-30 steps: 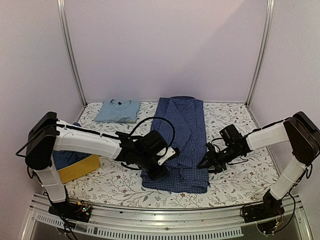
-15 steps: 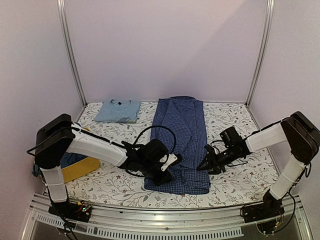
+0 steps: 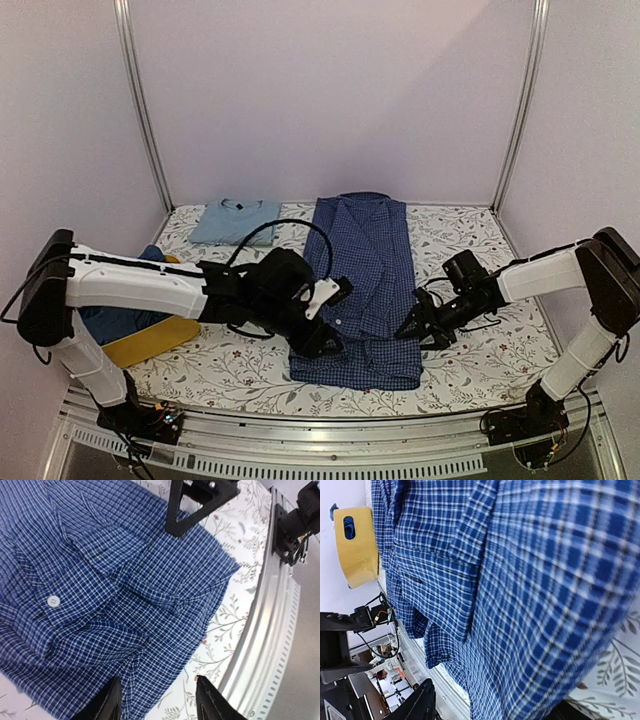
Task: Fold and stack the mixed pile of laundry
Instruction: Adjust the rectangle-folded shirt at the center of the board, then pick up the rectangle-folded shirt from the center of the board.
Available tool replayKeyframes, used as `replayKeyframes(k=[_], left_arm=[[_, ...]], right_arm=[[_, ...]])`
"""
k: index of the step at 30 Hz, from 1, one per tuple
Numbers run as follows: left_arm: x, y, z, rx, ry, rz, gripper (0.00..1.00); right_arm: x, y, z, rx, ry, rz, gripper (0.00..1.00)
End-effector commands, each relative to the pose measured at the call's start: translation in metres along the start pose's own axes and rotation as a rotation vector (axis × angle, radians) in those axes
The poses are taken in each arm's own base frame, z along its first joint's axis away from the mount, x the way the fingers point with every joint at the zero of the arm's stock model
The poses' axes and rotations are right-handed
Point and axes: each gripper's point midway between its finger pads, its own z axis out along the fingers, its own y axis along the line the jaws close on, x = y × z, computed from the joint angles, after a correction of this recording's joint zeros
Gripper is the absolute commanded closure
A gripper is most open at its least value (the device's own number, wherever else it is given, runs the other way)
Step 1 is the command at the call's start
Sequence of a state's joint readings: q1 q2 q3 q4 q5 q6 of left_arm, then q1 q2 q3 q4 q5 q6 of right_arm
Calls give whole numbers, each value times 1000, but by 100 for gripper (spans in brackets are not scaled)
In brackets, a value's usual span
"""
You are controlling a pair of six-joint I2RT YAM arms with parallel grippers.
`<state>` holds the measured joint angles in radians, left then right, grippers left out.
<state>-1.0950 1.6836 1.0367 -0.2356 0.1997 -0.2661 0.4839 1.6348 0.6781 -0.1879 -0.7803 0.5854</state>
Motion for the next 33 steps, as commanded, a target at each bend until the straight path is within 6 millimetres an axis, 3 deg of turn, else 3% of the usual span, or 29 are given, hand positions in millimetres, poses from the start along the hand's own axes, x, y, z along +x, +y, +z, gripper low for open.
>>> replayKeyframes(k=[1,5,7,13,21,26,30,33], left_arm=[[8,16,-40,-52,-18,-161,49],[56,55,-56,-101,-21,-436,49],[70,68,-65,-96,-58,-547,51],[91,72,-57,-9,-103,-695,53],[85,62,-38,109,-107,-673,48],[81,58,-22,154,-74,-664,50],[82,55,-8,183,-33,-655,65],[78,48,-3,193,-24,-622,77]], right_arm=[[13,-16,-20,113,-20,37,34],[24,-30,-36,123,-66,82,33],[30,-36,-36,114,-72,97,35],[37,-45,-19,29,-59,141,43],[49,-39,-3,-15,-15,146,45],[59,-45,0,-6,7,169,50],[64,-45,1,-14,20,174,57],[56,-36,4,-38,19,134,68]])
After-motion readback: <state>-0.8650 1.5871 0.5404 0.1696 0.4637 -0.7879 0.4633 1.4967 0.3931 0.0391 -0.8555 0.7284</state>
